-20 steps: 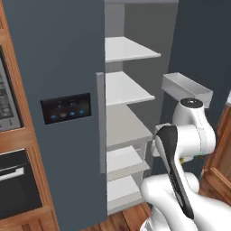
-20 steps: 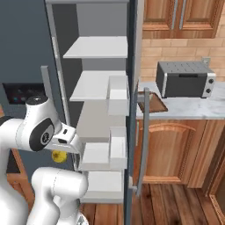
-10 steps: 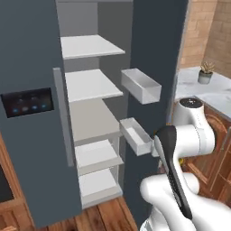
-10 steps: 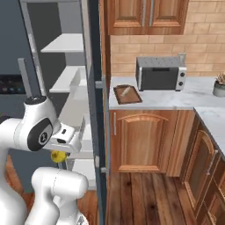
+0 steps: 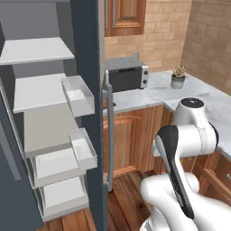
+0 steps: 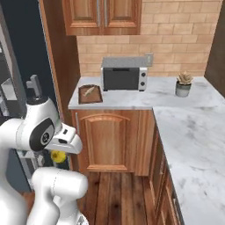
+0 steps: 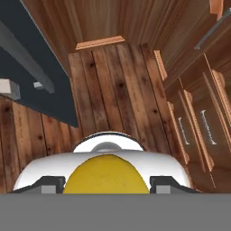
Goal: Retrieve a lemon from the fridge and place it on the cutting board with the fish.
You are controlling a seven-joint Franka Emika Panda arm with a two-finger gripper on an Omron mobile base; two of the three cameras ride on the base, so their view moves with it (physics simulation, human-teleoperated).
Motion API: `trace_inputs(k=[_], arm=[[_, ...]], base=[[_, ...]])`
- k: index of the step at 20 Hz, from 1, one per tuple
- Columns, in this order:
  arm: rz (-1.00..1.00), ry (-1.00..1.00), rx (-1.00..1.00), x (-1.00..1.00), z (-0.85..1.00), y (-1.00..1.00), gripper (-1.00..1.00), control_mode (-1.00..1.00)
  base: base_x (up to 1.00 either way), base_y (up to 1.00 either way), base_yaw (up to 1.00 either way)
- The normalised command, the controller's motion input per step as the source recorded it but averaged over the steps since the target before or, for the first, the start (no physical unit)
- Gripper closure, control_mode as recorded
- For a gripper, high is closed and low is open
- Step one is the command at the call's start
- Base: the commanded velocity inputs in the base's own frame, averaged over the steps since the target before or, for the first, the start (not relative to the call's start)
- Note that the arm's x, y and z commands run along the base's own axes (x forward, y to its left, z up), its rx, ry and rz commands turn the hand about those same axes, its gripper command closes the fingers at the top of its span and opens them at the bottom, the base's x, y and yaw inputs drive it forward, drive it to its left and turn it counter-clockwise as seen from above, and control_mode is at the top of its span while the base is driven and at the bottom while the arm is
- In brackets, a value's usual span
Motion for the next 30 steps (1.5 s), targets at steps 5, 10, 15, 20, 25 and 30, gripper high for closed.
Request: trace_inputs(k=[5, 10, 15, 20, 25, 30], arm=[[0.00, 0.00, 0.00, 0.00, 0.00, 0.00, 1.00, 1.00], [0.00, 0.00, 0.00, 0.00, 0.00, 0.00, 1.00, 1.00], [0.00, 0.00, 0.00, 0.00, 0.00, 0.00, 1.00, 1.00], [0.00, 0.00, 0.00, 0.00, 0.00, 0.00, 1.00, 1.00], [0.00, 0.00, 0.00, 0.00, 0.00, 0.00, 1.00, 1.00], [0.00, 0.00, 0.00, 0.00, 0.00, 0.00, 1.00, 1.00]], base=[[0.43, -0.36, 0.16], [0.43, -0.01, 0.19], [0.50, -0.08, 0.18], [0.42, -0.44, 0.15], [0.29, -0.47, 0.13], [0.70, -0.35, 0.21]])
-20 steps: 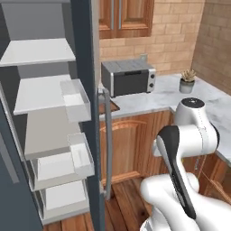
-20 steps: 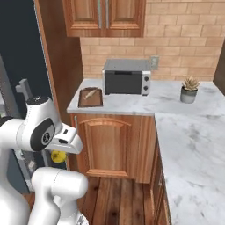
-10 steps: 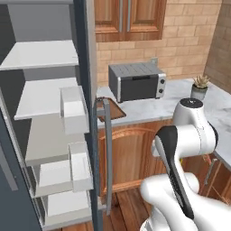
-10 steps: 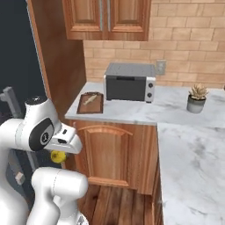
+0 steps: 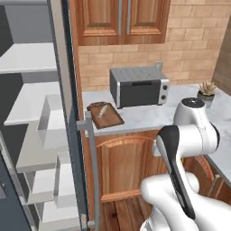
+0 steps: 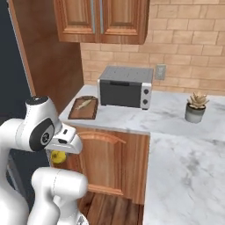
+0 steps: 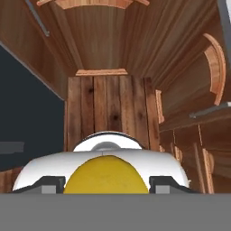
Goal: Retrieve a lemon from the fridge and place it on the cutting board with the fish.
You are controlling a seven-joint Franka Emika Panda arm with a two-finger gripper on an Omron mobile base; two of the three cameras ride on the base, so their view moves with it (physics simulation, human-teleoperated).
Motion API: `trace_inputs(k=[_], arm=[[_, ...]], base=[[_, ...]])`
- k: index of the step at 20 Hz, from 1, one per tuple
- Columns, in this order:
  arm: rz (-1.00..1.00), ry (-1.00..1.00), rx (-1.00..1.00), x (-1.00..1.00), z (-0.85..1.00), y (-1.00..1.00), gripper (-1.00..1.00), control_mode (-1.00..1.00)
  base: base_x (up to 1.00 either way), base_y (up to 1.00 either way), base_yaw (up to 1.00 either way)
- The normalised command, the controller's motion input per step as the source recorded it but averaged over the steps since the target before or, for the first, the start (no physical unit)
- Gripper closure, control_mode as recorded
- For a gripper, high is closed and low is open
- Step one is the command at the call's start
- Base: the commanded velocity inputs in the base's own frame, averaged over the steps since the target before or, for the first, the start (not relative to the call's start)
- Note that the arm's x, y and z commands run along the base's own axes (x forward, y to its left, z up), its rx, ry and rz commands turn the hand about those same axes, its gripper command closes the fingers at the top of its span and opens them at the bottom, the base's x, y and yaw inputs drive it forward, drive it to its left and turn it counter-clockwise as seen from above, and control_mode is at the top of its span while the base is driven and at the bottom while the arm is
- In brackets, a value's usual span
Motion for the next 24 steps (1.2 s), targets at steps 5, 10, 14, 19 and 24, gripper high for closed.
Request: trace_inputs(k=[5, 10, 14, 19, 24], arm=[[0.00, 0.00, 0.00, 0.00, 0.00, 0.00, 1.00, 1.00], [0.00, 0.00, 0.00, 0.00, 0.00, 0.00, 1.00, 1.00], [0.00, 0.00, 0.00, 0.00, 0.00, 0.00, 1.00, 1.00], [0.00, 0.00, 0.00, 0.00, 0.00, 0.00, 1.00, 1.00], [0.00, 0.00, 0.00, 0.00, 0.00, 0.00, 1.00, 1.00]], base=[[0.72, -0.34, 0.24], [0.58, -0.22, 0.22], [0.48, -0.06, 0.18], [0.67, -0.14, 0.18], [0.74, -0.23, 0.19]])
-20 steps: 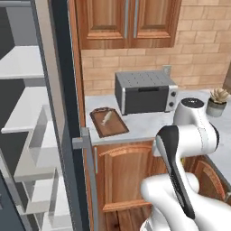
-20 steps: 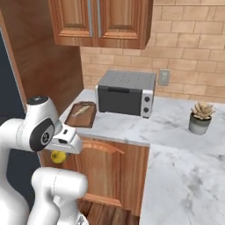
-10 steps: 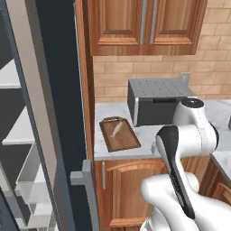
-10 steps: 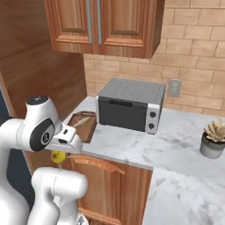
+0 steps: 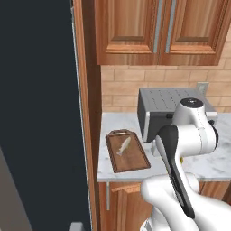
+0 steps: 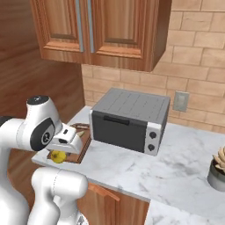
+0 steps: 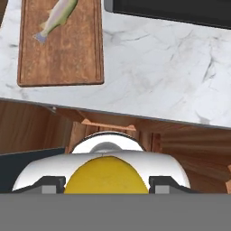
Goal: Retrieve a lemon from the fridge and place it on the cutting board with the fish.
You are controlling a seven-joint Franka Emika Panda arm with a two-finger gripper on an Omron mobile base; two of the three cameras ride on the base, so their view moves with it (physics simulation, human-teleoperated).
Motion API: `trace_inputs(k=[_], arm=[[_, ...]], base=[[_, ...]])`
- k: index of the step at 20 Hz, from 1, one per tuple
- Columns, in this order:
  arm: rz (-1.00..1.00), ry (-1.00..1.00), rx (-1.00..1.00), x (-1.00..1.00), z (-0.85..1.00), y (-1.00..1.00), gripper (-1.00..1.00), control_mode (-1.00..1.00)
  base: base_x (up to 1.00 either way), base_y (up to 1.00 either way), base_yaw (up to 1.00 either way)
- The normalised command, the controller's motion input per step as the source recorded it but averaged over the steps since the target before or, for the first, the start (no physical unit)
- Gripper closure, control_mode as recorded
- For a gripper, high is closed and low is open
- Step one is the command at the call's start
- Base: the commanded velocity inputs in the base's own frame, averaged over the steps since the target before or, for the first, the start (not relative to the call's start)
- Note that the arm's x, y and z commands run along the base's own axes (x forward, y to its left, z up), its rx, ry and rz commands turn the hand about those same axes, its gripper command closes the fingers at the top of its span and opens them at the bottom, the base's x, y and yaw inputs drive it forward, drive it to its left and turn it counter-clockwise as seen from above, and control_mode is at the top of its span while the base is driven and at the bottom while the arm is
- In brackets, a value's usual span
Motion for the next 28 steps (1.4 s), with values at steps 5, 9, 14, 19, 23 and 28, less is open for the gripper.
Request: trace_inputs(k=[5, 9, 14, 19, 23, 28], arm=[[0.00, 0.00, 0.00, 0.00, 0.00, 0.00, 1.00, 1.00], [0.00, 0.00, 0.00, 0.00, 0.00, 0.00, 1.00, 1.00], [0.04, 0.00, 0.00, 0.27, 0.00, 0.00, 1.00, -1.00], [0.11, 0.00, 0.00, 0.50, -0.02, 0.04, 1.00, -1.00], [0.14, 0.03, 0.00, 0.33, -0.11, 0.30, 1.00, -1.00], [0.11, 0.05, -0.01, 0.31, -0.22, 0.47, 1.00, -1.00]], base=[[0.26, 0.00, 0.12], [0.19, 0.00, 0.06], [0.12, 0.00, 0.02], [0.00, 0.00, 0.00], [0.00, 0.00, 0.00], [0.00, 0.00, 0.00]])
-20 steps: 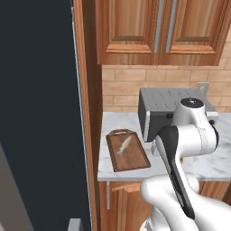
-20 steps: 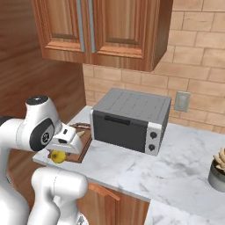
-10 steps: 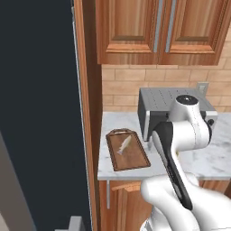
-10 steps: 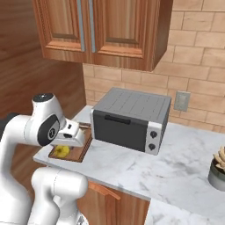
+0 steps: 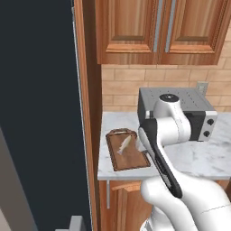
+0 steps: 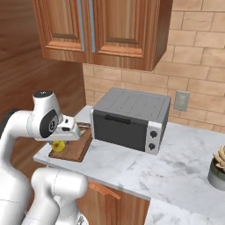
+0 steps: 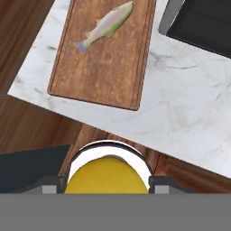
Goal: Retrieve a lemon from the fridge and place it on the cutting board with the fish.
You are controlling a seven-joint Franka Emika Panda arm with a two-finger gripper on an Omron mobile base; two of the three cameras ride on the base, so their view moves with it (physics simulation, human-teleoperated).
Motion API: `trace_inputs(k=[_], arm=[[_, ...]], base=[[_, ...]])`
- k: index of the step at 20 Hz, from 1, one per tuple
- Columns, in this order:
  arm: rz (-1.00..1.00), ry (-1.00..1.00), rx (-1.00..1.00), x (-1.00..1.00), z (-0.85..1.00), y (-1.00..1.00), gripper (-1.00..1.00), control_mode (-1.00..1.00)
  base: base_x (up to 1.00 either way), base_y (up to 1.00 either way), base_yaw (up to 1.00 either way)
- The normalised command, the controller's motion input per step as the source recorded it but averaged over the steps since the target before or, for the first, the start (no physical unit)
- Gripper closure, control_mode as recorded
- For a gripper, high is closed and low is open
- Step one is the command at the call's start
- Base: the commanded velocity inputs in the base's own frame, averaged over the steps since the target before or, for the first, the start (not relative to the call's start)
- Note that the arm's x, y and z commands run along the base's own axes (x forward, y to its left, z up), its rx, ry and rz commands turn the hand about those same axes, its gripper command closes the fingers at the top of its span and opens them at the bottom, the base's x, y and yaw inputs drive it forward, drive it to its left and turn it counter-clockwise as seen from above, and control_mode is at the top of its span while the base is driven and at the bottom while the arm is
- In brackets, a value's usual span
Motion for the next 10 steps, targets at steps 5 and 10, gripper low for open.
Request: trace_inputs(k=[5, 10], arm=[[0.07, 0.00, 0.00, 0.55, -0.24, 0.19, 1.00, -1.00], [0.07, -0.02, -0.05, 0.50, -0.40, 0.04, 1.00, -1.00]], base=[[0.00, 0.00, 0.00], [0.00, 0.00, 0.00]])
